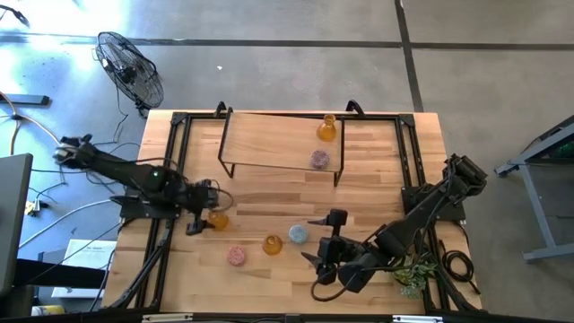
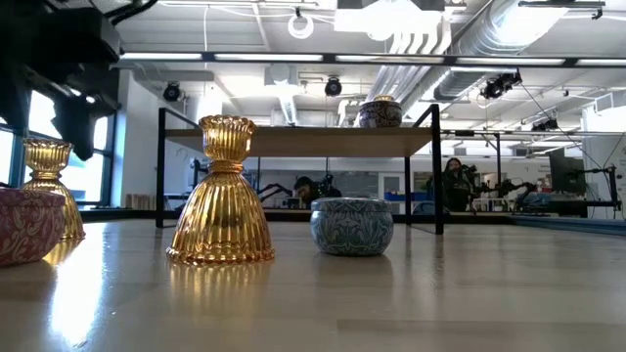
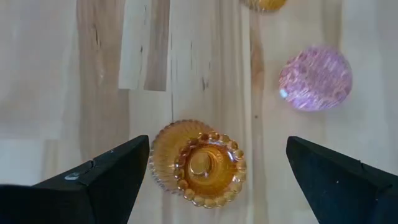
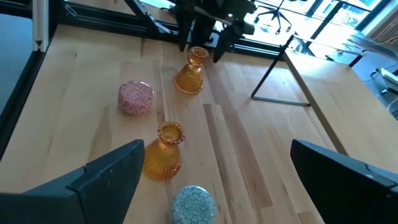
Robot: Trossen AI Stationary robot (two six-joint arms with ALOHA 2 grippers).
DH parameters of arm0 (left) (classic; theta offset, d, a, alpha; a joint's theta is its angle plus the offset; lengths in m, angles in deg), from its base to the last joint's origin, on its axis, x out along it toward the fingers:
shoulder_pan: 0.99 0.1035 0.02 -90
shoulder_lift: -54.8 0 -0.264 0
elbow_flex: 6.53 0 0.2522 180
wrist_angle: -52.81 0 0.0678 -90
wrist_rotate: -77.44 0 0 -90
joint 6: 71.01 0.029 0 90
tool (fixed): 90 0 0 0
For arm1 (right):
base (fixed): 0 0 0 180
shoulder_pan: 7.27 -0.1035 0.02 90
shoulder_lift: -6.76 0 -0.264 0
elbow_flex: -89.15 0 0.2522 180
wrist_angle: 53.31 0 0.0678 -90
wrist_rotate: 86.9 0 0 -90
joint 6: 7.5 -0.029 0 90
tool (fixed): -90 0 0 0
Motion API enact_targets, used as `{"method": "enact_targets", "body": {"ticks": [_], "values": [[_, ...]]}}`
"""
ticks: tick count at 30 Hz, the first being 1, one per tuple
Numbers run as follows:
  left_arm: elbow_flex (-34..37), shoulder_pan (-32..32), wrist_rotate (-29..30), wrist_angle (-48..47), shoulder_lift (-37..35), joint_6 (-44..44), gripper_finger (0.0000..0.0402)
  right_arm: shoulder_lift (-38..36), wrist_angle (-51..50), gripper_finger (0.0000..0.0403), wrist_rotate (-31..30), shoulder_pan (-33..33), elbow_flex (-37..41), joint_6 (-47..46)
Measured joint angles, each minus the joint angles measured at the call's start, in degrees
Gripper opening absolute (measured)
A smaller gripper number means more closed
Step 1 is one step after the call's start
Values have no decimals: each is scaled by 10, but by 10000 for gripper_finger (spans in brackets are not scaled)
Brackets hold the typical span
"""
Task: Pick & Place candle stick holders
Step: Put the left yellow candle holder on the shelf aligned with the yellow candle holder
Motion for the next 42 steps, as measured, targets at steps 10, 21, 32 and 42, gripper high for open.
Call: {"method": "enact_targets", "body": {"ticks": [10,21,32,42], "values": [[-74,-71,77,-88,99,-24,374,0,0,398,3,-1,0,0],[-74,-71,75,-104,106,-44,374,0,-1,398,0,2,0,5],[-74,-70,76,-52,106,-45,374,0,-2,398,3,14,0,3],[-74,-70,83,-49,106,-45,374,0,-2,398,23,14,0,-9]]}}
